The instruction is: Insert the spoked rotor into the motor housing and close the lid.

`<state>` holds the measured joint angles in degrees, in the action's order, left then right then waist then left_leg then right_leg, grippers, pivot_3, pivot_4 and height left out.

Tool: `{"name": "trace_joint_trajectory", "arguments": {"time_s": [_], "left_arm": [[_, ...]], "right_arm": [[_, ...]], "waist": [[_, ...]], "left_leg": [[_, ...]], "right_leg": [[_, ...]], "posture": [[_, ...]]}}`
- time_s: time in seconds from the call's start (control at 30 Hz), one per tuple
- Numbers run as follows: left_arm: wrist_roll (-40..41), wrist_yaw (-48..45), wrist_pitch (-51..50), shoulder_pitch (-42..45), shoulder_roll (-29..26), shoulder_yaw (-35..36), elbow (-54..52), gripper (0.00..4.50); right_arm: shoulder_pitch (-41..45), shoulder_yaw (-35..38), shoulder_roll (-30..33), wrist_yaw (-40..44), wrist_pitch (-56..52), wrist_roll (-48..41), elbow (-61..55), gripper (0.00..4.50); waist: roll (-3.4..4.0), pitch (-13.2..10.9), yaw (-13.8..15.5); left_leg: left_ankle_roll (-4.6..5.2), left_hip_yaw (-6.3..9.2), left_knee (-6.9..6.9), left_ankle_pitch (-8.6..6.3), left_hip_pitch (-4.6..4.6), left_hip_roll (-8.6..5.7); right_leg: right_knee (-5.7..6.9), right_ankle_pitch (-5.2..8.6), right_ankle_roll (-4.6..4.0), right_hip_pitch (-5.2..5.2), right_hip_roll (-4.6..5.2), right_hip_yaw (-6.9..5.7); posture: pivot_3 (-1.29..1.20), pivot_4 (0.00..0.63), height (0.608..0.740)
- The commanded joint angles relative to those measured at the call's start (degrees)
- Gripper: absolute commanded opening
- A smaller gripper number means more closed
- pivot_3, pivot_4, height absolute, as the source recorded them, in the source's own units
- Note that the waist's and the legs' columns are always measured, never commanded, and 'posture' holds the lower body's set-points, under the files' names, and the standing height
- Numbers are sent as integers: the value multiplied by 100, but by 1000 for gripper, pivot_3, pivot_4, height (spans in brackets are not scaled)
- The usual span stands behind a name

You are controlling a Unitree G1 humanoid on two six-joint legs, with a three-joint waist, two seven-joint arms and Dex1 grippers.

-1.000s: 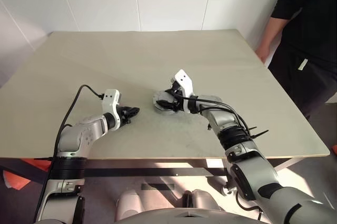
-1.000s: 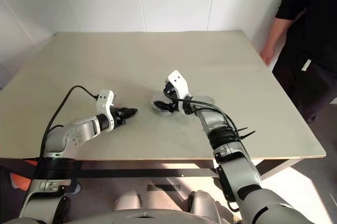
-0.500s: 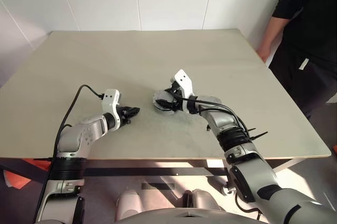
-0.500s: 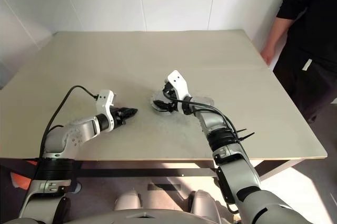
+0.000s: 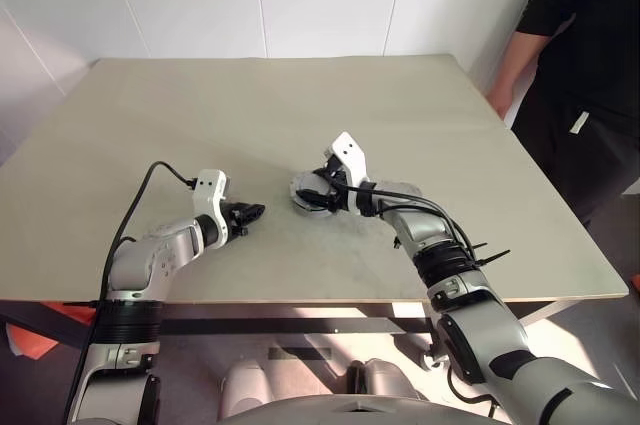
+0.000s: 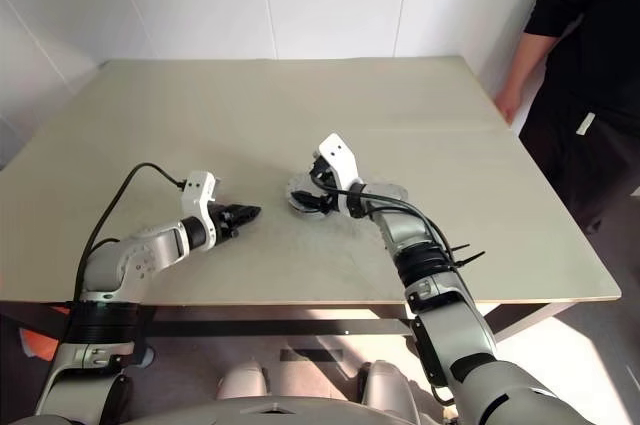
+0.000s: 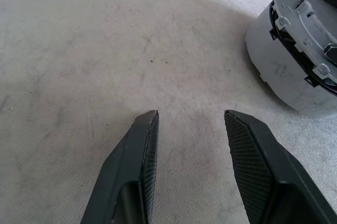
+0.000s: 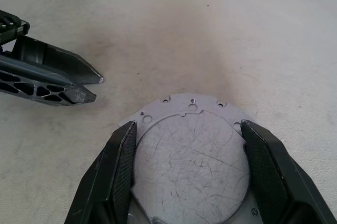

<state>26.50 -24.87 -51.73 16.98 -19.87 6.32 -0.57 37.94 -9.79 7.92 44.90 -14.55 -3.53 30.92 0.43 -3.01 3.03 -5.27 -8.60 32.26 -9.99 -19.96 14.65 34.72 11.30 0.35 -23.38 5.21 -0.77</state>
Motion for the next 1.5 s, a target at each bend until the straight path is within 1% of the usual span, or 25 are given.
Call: {"name": "trace_joint_trajectory", "arguments": {"time_s": [0.03, 0.23, 0.63, 1.03, 1.5], "left_arm": [[-60, 15, -134, -107, -20, -96, 90, 2090], [-61, 7, -137, -117, -38, -91, 83, 2090], [-65, 16, -137, -81, -25, -106, 97, 2090], [-67, 20, -140, -85, -21, -104, 107, 2090], [-64, 22, -141, -106, -44, -72, 104, 2090]], "right_arm": [[121, 25, -43, -14, 40, -68, -81, 3019], [54, -53, -32, -23, 135, 44, 197, 3019], [21, -79, 17, 98, 113, 47, 119, 3019], [18, -22, 1, 181, -173, -101, -386, 3019], [-48, -130, 16, 144, 28, 58, 27, 3019]], "waist": [[0, 0, 0], [0, 0, 0], [0, 1, -1], [0, 1, -1], [0, 1, -2]], "left_leg": [[0, 0, 0, 0, 0, 0], [0, 0, 0, 0, 0, 0], [1, 0, 0, 0, 0, 0], [1, 0, 0, 0, 0, 0], [1, 0, 0, 0, 0, 0]], "right_leg": [[0, 0, 0, 0, 0, 0], [0, 0, 0, 1, 0, 0], [0, 0, 0, 4, 0, 0], [-1, 0, 0, 2, 0, 0], [-1, 0, 0, 4, 0, 0]], "posture": [[0, 0, 740], [0, 0, 740], [0, 0, 740], [0, 0, 740], [0, 0, 740]]}}
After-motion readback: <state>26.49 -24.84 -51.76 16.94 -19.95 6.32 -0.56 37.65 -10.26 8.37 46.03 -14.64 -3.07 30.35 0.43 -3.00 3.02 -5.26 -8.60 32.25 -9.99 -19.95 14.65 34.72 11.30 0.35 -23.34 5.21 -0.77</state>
